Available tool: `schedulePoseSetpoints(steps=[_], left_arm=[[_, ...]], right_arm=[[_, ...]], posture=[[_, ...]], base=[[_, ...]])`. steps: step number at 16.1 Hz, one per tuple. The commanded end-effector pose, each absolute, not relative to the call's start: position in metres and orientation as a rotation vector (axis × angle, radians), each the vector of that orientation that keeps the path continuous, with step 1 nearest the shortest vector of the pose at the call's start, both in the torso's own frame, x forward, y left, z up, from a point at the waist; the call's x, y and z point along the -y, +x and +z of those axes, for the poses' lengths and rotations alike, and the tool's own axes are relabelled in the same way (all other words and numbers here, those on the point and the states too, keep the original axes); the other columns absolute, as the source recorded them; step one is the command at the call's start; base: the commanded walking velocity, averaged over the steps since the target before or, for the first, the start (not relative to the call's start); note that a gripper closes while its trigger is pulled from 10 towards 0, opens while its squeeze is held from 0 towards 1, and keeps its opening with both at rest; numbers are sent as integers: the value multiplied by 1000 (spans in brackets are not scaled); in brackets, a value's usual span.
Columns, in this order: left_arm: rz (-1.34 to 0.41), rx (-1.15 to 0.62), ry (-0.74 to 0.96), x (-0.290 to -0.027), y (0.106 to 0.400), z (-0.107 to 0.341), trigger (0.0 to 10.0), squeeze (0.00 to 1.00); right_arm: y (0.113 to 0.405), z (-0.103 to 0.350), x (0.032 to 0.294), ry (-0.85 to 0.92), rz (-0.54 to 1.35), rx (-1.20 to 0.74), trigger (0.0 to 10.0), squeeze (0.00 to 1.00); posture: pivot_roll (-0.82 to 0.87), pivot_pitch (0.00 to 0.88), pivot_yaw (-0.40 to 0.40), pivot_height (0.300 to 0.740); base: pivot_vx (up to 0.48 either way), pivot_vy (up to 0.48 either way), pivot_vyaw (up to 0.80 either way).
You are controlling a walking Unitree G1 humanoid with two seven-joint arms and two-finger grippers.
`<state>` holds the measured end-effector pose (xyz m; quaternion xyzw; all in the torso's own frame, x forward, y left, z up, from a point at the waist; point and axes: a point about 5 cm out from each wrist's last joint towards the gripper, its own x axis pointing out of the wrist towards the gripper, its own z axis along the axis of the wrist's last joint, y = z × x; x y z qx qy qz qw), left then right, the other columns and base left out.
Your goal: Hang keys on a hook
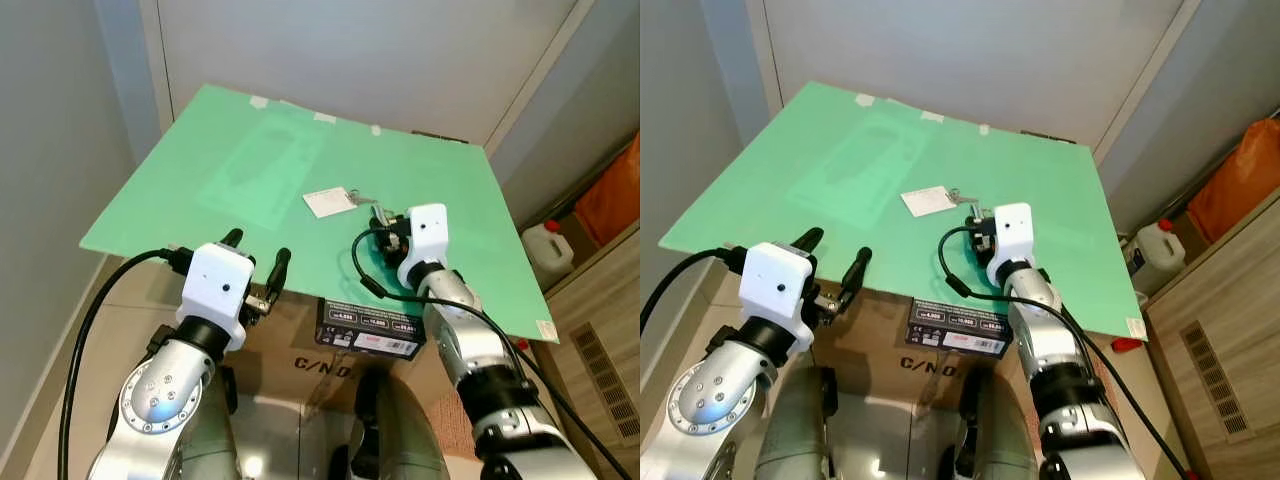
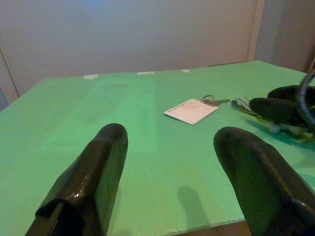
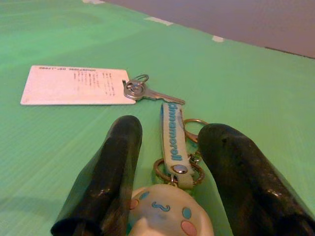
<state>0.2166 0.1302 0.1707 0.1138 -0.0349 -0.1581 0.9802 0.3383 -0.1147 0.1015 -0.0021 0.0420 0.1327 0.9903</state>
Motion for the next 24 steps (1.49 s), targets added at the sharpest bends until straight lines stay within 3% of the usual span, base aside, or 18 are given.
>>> schedulePoseSetpoints(steps=[1, 11, 18, 24], left_arm=[[-340, 80, 220, -126, 218, 173, 10000, 0], [-368, 76, 212, -117, 221, 169, 10000, 0], [-373, 66, 209, -118, 220, 162, 10000, 0], [-376, 68, 210, -120, 224, 162, 10000, 0]], right_arm=[[334, 96, 126, -22, 236, -116, 10000, 0], [330, 128, 135, 29, 255, 13, 10000, 0], [324, 102, 151, -30, 196, -113, 10000, 0], [323, 102, 152, 36, 217, -188, 10000, 0]], posture=[[260, 22, -161, 549], [225, 18, -149, 549], [215, 22, -143, 549], [210, 27, -140, 549]], base=[[0, 0, 0], [0, 0, 0], [0, 0, 0], [0, 0, 0]])
